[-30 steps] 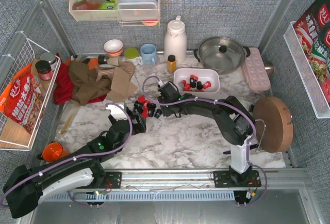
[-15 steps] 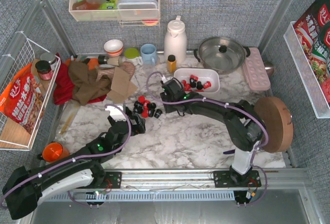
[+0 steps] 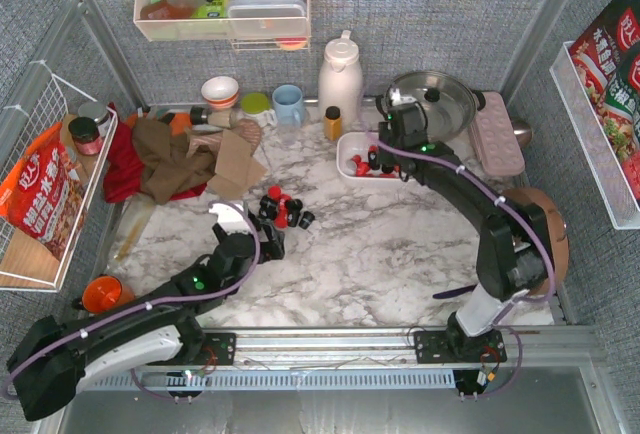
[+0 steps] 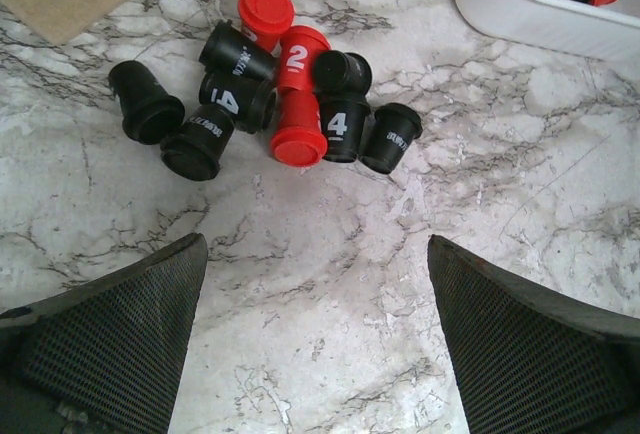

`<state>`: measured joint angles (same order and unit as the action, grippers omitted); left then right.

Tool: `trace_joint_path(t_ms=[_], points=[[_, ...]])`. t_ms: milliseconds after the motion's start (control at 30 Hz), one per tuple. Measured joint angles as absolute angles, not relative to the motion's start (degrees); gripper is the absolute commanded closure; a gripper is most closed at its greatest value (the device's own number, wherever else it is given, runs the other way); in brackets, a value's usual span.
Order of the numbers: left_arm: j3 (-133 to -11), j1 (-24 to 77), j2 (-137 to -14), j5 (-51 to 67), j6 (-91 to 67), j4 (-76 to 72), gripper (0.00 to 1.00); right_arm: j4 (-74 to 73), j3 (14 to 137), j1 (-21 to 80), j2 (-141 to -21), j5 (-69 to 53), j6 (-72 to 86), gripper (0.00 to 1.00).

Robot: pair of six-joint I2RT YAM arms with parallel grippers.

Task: Mix the coffee capsules in the storage basket

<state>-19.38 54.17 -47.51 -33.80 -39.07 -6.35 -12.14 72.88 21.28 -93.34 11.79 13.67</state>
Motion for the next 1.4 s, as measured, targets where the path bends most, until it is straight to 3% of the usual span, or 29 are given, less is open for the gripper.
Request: trace_joint_path(t_ms=[367, 533, 833, 1067, 1400], points=[[-29.1, 53.7, -59.8, -29.3, -35.5, -6.7, 0.01, -16.4, 85.2, 8.6, -107.5, 4.3, 16.0, 0.34], [-35.6, 53.1, -69.9, -26.5, -34.3, -5.6, 0.03, -17.6, 81.6, 8.6, -103.5, 2.6, 16.2, 0.34], [-45.4, 51.7, -86.5, -21.1, -31.3, -3.5, 0.24, -13.8, 59.4, 10.9, -82.7, 1.7, 17.1, 0.35], [-54.6, 50.7, -95.7, -17.8, -28.5, -0.3, 0.39, -11.9, 53.4, 11.2, -77.5, -0.4, 18.1, 0.35], [-58.2, 49.7, -99.9, -17.5, -27.8, 5.9, 0.42, -10.0, 53.5, 11.6, -77.4, -3.5, 19.0, 0.35]])
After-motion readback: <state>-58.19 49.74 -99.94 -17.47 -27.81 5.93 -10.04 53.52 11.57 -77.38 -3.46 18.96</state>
